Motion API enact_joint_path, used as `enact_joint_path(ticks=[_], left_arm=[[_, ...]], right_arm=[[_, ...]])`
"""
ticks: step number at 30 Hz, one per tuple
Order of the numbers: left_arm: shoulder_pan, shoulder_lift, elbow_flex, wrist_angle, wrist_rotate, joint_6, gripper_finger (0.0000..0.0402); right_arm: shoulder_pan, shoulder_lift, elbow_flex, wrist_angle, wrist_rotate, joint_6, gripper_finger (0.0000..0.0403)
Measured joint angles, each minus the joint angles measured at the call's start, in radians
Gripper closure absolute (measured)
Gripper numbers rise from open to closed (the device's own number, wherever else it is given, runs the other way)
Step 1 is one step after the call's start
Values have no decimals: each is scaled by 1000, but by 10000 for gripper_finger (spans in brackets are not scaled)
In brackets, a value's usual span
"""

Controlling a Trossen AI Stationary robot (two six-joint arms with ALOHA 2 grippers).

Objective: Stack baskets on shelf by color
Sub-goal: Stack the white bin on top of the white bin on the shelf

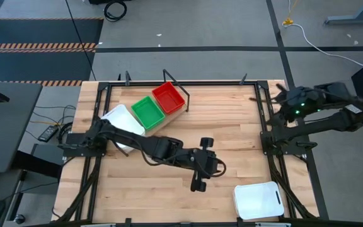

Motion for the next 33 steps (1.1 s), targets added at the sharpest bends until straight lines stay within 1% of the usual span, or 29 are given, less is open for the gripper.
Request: enact_joint_path(ticks=[2, 5, 7, 9, 12, 15, 17, 20, 25, 27, 29, 31, 33], left_arm=[[5, -2, 0, -37, -1, -12, 271], [8, -12, -2, -113, -37, -97, 271], [11, -31, -2, -144, -46, -139, 271], [11, -60, -2, -169, -63, -141, 271], [1, -116, -2, -193, -157, -137, 271], [-3, -188, -1, -245, -259, -143, 271], [-2, -234, -1, -316, -301, -181, 271], [2, -289, -1, -436, -336, -261, 271], [-1, -349, -1, -575, -386, -355, 271], [-3, -362, -1, -600, -388, -377, 271], [-3, -365, -1, -598, -389, -379, 271], [-2, -365, -2, -597, -389, -379, 271], [-1, -366, -6, -580, -389, -382, 271]], right_arm=[[0, 8, -33, 23, -70, -7, 163], [7, 53, -74, 62, -186, -41, 163], [31, 96, -84, 103, -242, -70, 163], [73, 150, -85, 134, -261, -102, 163], [147, 266, -78, 222, -265, -109, 163], [228, 389, -74, 289, -278, -62, 163], [281, 463, -65, 308, -307, -10, 163], [355, 559, -43, 319, -347, 142, 163], [484, 650, 4, 395, -359, 521, 163], [537, 671, 9, 461, -334, 666, 163], [593, 693, 11, 526, -288, 796, 163], [645, 723, 11, 564, -247, 915, 163], [696, 762, 11, 583, -227, 1019, 163]])
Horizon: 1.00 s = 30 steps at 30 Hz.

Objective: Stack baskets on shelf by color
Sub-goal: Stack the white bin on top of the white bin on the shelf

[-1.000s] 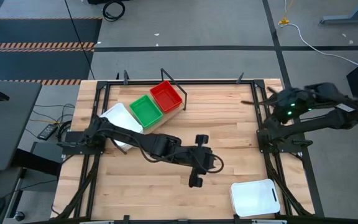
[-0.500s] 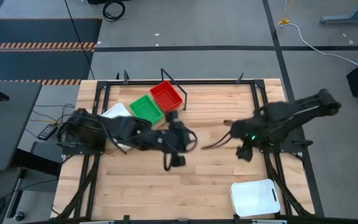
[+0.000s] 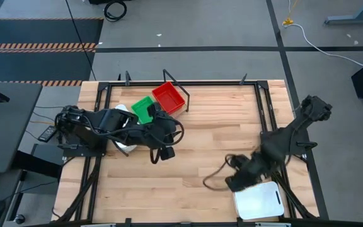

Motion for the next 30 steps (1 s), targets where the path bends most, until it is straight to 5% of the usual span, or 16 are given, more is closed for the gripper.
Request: enact_joint_path(ticks=[6, 12, 22, 30], left_arm=[[5, 1, -13, 15, 0, -18, 271], [-7, 1, -13, 19, 10, -17, 271], [-39, 1, -13, 20, 13, -53, 271], [-66, 1, -13, 24, 13, -96, 271]], right_arm=[[110, 134, 0, 48, 18, 218, 163], [145, 266, 0, 180, 39, 265, 163], [144, 410, -1, 210, 42, 250, 163], [81, 449, -1, 263, 42, 5, 211]])
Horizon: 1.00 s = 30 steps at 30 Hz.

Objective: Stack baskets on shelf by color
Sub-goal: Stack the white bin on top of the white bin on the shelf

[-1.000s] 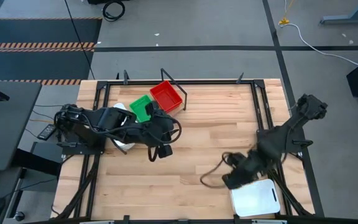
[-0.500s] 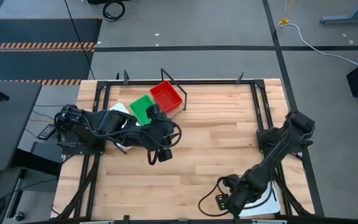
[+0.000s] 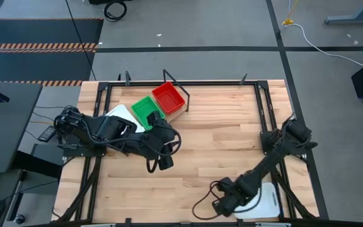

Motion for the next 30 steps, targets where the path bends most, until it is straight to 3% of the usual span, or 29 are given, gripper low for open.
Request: enact_joint_path(ticks=[10, 22, 30], left_arm=[[-3, 0, 0, 2, 0, -9, 271], [-3, 0, 0, 2, 0, -76, 271], [-3, 0, 0, 2, -1, -165, 271]], right_arm=[[-147, 13, 4, 64, 6, -450, 387], [-282, 15, 154, 157, 162, -1238, 381], [-350, 15, 176, 121, 70, -1542, 392]])
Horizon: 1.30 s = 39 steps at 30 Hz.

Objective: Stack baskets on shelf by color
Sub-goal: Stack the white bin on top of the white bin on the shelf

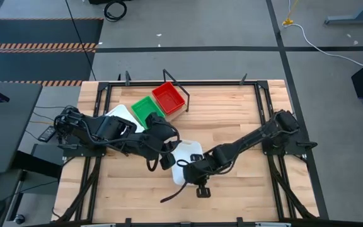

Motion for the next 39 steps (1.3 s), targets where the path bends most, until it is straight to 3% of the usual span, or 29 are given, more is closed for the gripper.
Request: enact_joint_path(ticks=[8, 16, 23, 32, 36, 39], left_arm=[[0, 0, 0, 0, 0, -214, 271], [0, 0, 0, 0, -28, -395, 271], [-39, 21, 3, 3, -31, -467, 271], [-87, 127, 1, -23, -3, -463, 271], [-101, 173, 1, -25, -2, -469, 271], [-99, 238, 1, -16, 57, -466, 271]], right_arm=[[-25, 0, 0, -56, -4, -169, 362], [-39, -2, 0, -79, 14, -247, 258], [-46, -107, -1, -417, 35, -177, 187], [-35, -373, -1, -671, 67, -150, 184], [-22, -508, -1, -734, 68, -62, 187], [-17, -606, -1, -760, 117, 24, 187]])
